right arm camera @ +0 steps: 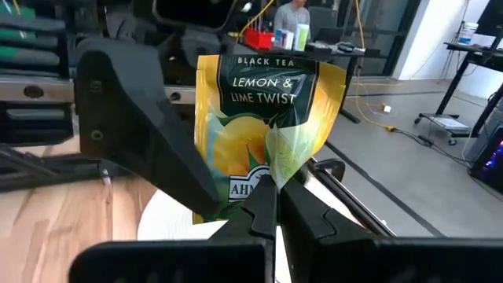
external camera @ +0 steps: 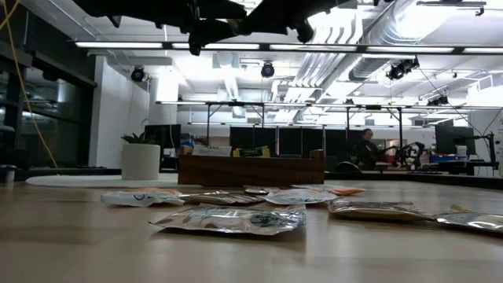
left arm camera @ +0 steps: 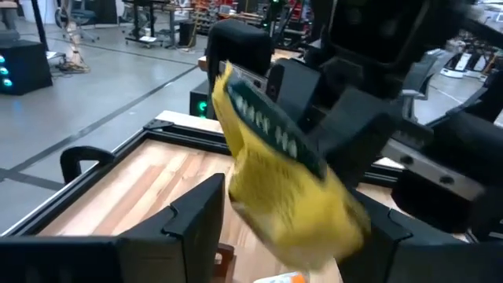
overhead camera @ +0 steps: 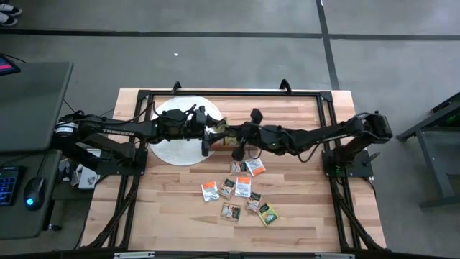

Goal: Pick & Place Tea
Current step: Put the yellow tea bag into the middle section of the wooden organizer

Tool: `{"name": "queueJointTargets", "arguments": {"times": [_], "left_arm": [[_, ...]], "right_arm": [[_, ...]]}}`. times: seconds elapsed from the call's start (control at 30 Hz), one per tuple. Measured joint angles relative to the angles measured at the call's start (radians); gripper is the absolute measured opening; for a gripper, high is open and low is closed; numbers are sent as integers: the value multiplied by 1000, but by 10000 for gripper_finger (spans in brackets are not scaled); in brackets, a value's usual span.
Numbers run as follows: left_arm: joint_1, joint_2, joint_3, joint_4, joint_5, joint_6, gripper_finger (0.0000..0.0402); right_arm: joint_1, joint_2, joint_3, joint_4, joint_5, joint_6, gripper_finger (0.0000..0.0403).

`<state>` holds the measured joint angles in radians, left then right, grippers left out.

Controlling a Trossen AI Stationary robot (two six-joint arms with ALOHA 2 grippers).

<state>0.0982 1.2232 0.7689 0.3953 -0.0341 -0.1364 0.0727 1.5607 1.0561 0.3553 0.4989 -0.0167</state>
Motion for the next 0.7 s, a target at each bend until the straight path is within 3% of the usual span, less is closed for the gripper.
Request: {"name": "queueJointTargets", "arguments": {"times": [0.13,0.37,0.53,0.7], "left_arm": [[0,0,0,-1,-11,0,161],[0,0,0,-17,-26,20,18],[0,0,0,-46,-34,20,15],[-1,0,0,-69,-31,27,6]], "right_arm": [[0,8,28,-21,0,-11,0],[0,1,29,-45,30,-34,0],[0,1,29,-77,26,-36,2],[0,1,29,-90,4,-36,28]]}}
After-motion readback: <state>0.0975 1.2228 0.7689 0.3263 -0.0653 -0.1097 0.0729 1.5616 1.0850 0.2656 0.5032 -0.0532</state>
